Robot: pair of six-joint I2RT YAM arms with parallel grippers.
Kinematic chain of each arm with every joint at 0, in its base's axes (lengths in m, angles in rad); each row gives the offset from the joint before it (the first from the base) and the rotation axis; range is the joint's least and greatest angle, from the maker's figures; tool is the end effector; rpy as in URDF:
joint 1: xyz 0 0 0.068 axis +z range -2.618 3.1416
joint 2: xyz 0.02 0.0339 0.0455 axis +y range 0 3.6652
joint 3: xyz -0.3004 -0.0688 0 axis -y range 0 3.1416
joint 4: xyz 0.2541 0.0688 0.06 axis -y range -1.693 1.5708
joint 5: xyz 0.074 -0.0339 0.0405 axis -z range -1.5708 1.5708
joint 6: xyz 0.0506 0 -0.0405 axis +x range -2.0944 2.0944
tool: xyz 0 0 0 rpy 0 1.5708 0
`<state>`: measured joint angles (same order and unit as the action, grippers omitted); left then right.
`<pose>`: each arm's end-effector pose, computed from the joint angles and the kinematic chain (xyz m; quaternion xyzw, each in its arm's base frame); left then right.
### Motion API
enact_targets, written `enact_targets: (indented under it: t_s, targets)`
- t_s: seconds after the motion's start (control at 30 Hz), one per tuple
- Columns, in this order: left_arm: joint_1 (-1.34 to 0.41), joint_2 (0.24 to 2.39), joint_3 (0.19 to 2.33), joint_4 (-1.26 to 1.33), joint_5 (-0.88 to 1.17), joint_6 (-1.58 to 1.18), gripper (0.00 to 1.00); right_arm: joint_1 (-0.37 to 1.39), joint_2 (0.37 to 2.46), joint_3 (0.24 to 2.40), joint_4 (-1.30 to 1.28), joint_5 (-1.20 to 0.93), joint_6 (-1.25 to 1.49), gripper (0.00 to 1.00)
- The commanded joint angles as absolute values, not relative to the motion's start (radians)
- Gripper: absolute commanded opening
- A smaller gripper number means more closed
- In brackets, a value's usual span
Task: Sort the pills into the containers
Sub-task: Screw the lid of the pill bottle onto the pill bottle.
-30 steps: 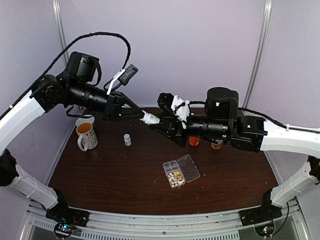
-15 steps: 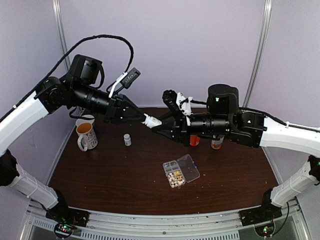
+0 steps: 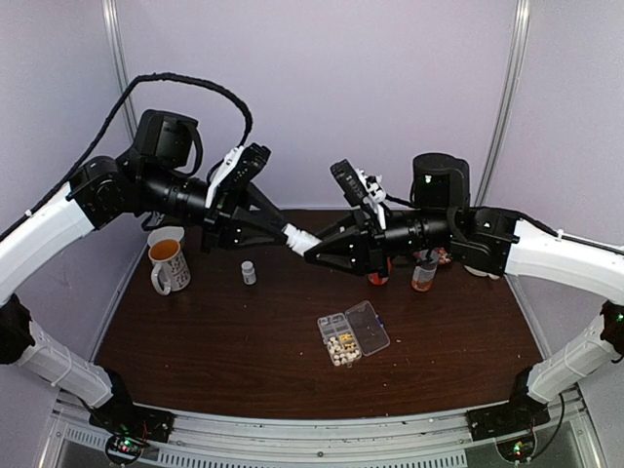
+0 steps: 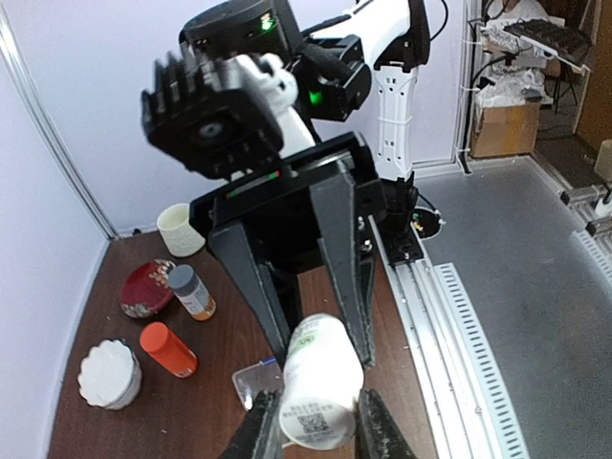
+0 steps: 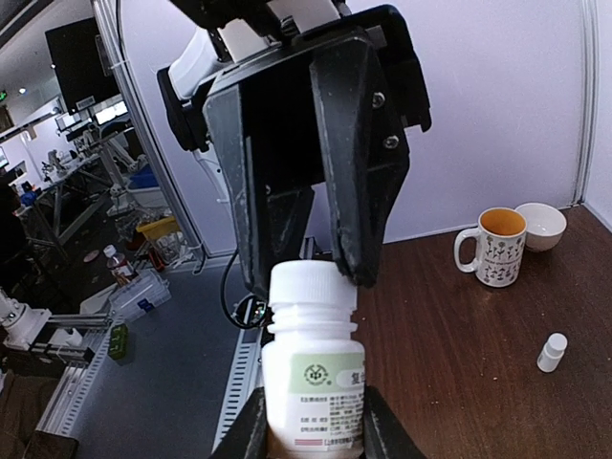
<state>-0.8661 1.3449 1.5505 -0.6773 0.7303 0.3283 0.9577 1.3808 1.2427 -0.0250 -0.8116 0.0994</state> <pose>0.1613 -0.2418 0.4661 0.6021 0.5538 -0.4232 0.3894 0.1602 0.2915 0.4153 -0.5238 0.5306 0.5597 0.3617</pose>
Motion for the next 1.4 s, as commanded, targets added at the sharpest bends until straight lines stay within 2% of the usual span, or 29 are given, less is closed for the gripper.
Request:
enact_targets:
  t_s: [0.0,0.17,0.3,0.6,0.93,1.1,1.2,1.37]
  targets:
    - [-0.893,1.387,1.551,-0.656,0.748,0.575,0.14,0.941,1.388,1.249,0.247,-0.868,0.273,0.0]
    - [-0.894,1.371,1.524,-0.639,0.79,0.686,0.14,0.925,1.38,1.201,0.366,-0.882,0.374,0.0]
    - [-0.91,1.366,1.531,-0.66,0.72,0.79,0.14,0.924,1.399,1.22,0.361,-0.9,0.414,0.0]
    - [-0.927,1.36,1.527,-0.831,0.751,1.192,0.14,0.924,1.419,1.246,0.379,-0.961,0.479,0.0]
    - [-0.948,1.349,1.488,-0.864,0.603,1.489,0.14,0.923,1.426,1.25,0.389,-0.996,0.521,0.0]
    - [-0.962,1.339,1.47,-0.855,0.457,1.621,0.14,0.923,1.43,1.252,0.366,-1.0,0.512,0.0]
    - [-0.965,1.31,1.431,-0.792,0.44,1.639,0.24,0.923,1.428,1.255,0.313,-0.983,0.477,0.0]
    - [-0.965,1.284,1.429,-0.752,0.432,1.575,0.47,0.918,1.432,1.271,0.231,-0.956,0.43,0.0]
